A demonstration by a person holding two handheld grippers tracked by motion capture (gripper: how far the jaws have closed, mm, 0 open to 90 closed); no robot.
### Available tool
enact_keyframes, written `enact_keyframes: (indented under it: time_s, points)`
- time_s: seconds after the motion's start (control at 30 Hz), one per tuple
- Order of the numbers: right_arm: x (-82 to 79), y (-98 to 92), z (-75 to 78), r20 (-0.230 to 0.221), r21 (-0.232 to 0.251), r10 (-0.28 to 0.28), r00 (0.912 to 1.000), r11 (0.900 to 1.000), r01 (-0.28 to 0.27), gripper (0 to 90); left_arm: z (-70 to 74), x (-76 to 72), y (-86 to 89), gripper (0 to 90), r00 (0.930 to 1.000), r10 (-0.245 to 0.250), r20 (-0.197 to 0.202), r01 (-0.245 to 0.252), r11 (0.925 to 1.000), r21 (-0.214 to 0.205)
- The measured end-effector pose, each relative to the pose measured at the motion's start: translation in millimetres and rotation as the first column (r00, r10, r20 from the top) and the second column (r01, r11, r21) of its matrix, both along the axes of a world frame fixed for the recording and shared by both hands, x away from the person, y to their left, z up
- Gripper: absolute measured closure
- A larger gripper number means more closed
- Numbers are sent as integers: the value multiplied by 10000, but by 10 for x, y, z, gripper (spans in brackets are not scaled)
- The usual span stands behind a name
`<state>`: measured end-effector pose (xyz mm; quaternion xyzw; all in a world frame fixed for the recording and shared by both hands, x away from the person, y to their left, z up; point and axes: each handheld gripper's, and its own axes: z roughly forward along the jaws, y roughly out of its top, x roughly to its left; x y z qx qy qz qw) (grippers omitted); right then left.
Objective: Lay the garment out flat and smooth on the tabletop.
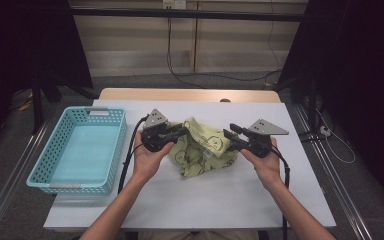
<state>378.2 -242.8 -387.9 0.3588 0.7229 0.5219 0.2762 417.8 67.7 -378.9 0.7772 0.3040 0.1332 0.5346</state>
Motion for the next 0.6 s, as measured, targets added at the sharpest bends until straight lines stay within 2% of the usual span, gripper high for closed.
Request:
enact_keyframes:
  time_s: [0.07, 0.13, 0.2, 0.27, 0.3, 0.37, 0.43, 0.6]
  points:
    - [-21, 1, -33, -86, -68, 24, 10000, 10000, -25, 581, -89, 35, 21, 740, 9995, 6, -310, -2, 9999, 143]
    - [-32, -6, -61, -183, -128, -23, 9998, 9999, 21, 541, -180, 66, 28, 676, 9983, 90, -572, -66, 9991, 416]
    - [-42, 4, -91, -295, -136, -36, 9996, 9999, 31, 508, -260, 77, 37, 620, 9970, 482, -605, -440, 9966, 690]
    - [-56, 15, -129, -404, -193, -10, 9992, 9998, 2, 486, -324, 98, 47, 539, 9960, 544, -714, -486, 9955, 814]
    - [-70, 25, -148, -495, -218, -7, 9988, 9998, -4, 478, -339, 101, 53, 515, 9956, 539, -771, -457, 9934, 1051]
    - [-84, 39, -181, -553, -326, 44, 9985, 9995, -62, 446, -359, 92, 40, 441, 9951, 678, -719, -596, 9921, 1108]
    - [-101, 52, -192, -584, -394, 6, 9983, 9992, -29, 432, -338, 90, 51, 395, 9958, 640, -657, -563, 9920, 1130]
    - [-116, 65, -188, -555, -591, -126, 9984, 9982, 93, 401, -192, 35, 95, 356, 9975, 681, -171, -672, 9964, 510]
